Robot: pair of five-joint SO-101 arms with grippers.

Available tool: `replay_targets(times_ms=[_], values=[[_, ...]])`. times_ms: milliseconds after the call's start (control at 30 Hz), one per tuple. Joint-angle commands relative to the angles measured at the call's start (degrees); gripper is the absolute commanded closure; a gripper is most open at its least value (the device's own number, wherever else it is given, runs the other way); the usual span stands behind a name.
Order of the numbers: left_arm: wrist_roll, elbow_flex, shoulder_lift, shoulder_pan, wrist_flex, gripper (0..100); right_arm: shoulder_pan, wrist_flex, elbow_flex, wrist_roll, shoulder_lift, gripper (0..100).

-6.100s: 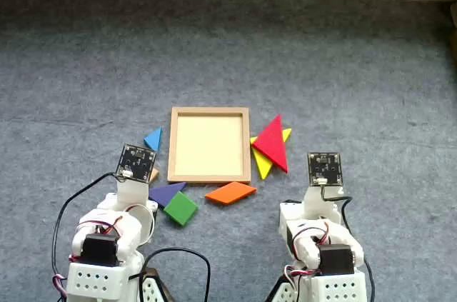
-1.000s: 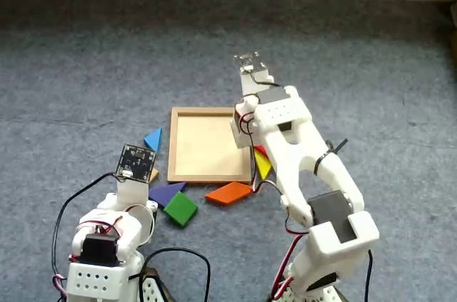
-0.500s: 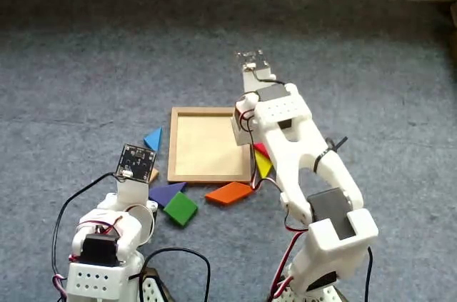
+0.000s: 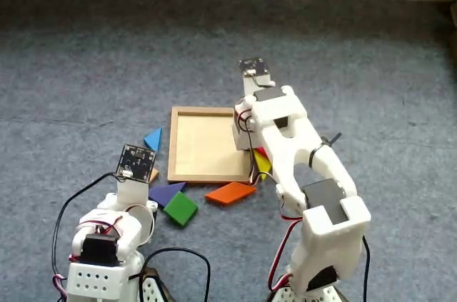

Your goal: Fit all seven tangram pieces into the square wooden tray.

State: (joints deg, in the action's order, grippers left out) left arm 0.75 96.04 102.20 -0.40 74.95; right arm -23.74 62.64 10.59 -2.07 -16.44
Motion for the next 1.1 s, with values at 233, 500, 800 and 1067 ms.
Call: replay_targets(times_ms=[233, 500, 800, 1067], values=[[-0.44, 1.10, 0.48, -0.84, 0.26, 99, 3.74, 2.86, -2.33, -0.62, 1.27, 82.1], [-0.44, 1.10, 0.48, -0.84, 0.26, 99, 3.56, 2.95, -1.80, -0.70, 9.98, 83.3], [-0.44, 1.10, 0.48, -0.84, 0.26, 99, 1.71, 4.97, -1.71, -1.05, 17.63, 83.3], [-0.44, 1.10, 0.48, -0.84, 0.26, 99, -7.60, 4.44, -2.07, -1.14, 14.02, 83.3]])
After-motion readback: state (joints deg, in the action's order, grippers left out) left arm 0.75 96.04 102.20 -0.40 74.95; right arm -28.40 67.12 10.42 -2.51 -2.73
